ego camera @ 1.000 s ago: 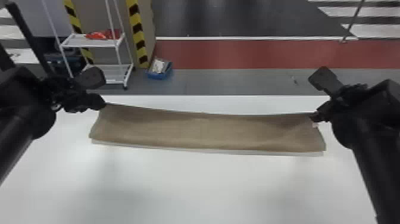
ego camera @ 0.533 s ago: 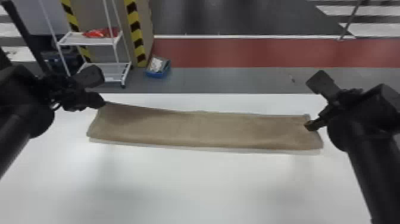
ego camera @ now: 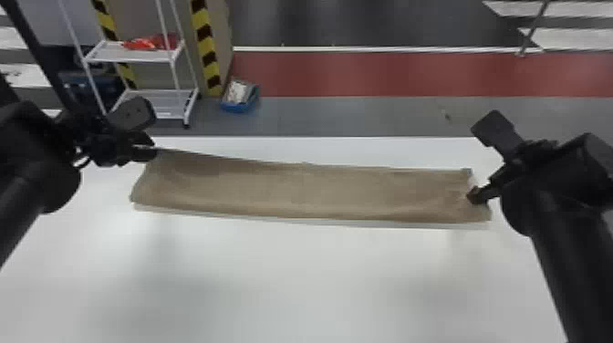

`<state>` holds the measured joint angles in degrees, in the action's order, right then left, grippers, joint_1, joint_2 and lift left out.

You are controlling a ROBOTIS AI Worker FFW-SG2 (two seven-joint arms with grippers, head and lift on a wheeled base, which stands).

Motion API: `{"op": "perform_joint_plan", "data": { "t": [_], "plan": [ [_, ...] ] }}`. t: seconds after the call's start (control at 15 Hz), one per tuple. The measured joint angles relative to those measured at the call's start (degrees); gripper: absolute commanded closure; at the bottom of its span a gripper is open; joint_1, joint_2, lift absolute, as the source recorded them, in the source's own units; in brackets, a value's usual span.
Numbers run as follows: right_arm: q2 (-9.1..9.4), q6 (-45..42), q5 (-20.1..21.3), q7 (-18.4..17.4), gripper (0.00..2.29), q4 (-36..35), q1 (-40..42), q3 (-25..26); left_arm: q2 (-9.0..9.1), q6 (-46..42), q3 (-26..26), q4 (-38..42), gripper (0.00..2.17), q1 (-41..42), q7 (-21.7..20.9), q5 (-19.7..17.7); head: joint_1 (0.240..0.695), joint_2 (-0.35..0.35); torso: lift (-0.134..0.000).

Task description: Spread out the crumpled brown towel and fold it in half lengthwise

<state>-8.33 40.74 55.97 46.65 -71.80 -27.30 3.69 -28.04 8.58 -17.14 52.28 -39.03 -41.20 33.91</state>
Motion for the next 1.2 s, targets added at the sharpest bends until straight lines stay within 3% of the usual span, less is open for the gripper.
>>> {"op": "perform_joint_plan", "data": {
  "t": [0.4,1.2],
  "plan": [
    [0.06,0.8,-0.3,0.3,0.19,-1.1,0.6,0.0,-0.88,0.0,0.6,0.4,0.06,0.7,1.7,-1.9,0.685,0.015,-0.125],
    [-0.36,0.7,-0.8,0.1,0.17,-1.1,-0.6,0.4,-2.08,-0.2,1.9,1.1,0.07,0.8,1.0,-3.2,0.67,0.022,-0.125]
  ]
}}
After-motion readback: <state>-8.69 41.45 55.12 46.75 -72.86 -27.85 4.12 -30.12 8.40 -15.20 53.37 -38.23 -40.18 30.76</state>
